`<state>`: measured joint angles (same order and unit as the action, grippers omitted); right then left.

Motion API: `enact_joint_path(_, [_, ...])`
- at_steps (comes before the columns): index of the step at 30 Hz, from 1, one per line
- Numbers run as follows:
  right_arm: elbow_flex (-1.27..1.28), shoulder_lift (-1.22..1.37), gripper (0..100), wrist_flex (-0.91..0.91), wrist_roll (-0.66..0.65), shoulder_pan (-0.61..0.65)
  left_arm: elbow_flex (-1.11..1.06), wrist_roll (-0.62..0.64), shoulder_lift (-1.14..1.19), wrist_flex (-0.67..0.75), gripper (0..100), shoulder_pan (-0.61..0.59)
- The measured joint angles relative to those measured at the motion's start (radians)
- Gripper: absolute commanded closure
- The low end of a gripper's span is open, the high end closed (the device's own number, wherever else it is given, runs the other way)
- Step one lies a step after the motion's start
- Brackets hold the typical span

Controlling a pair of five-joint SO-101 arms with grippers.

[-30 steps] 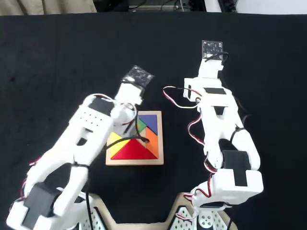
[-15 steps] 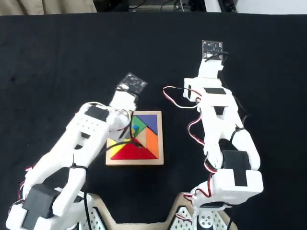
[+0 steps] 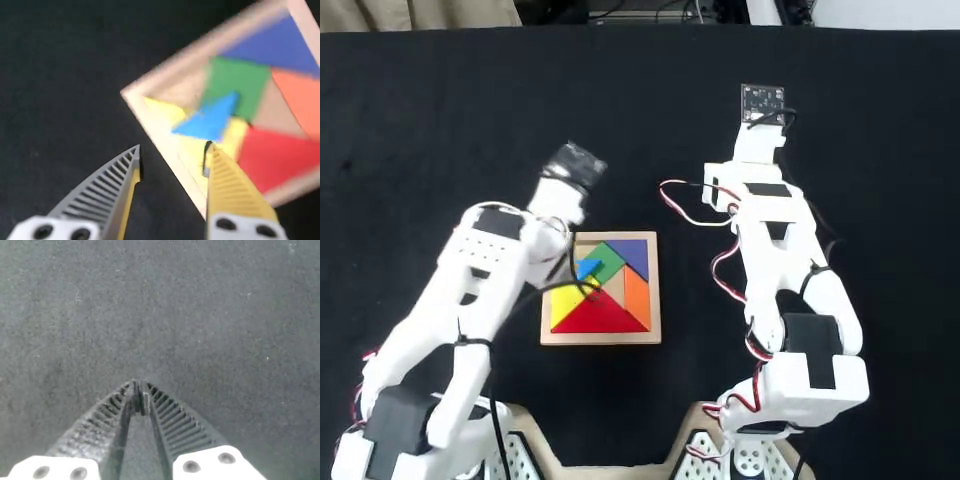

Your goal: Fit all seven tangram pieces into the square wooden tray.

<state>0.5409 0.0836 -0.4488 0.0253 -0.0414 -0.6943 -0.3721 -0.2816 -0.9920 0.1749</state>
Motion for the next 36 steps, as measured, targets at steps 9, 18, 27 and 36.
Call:
enact_joint_path(9, [0.0, 0.0, 98.6, 0.0, 0.0, 0.0, -0.094, -0.149, 0.0, 0.086, 86, 0.075])
enact_joint_path(18, [0.0, 0.0, 98.6, 0.0, 0.0, 0.0, -0.181, -0.157, -0.002, 0.301, 86, 0.046])
enact_joint_path(27, [0.0, 0.0, 98.6, 0.0, 0.0, 0.0, -0.181, -0.155, -0.002, 0.344, 86, 0.044])
enact_joint_path(36, [0.0, 0.0, 98.6, 0.0, 0.0, 0.0, -0.181, -0.1, 0.031, 0.437, 86, 0.044])
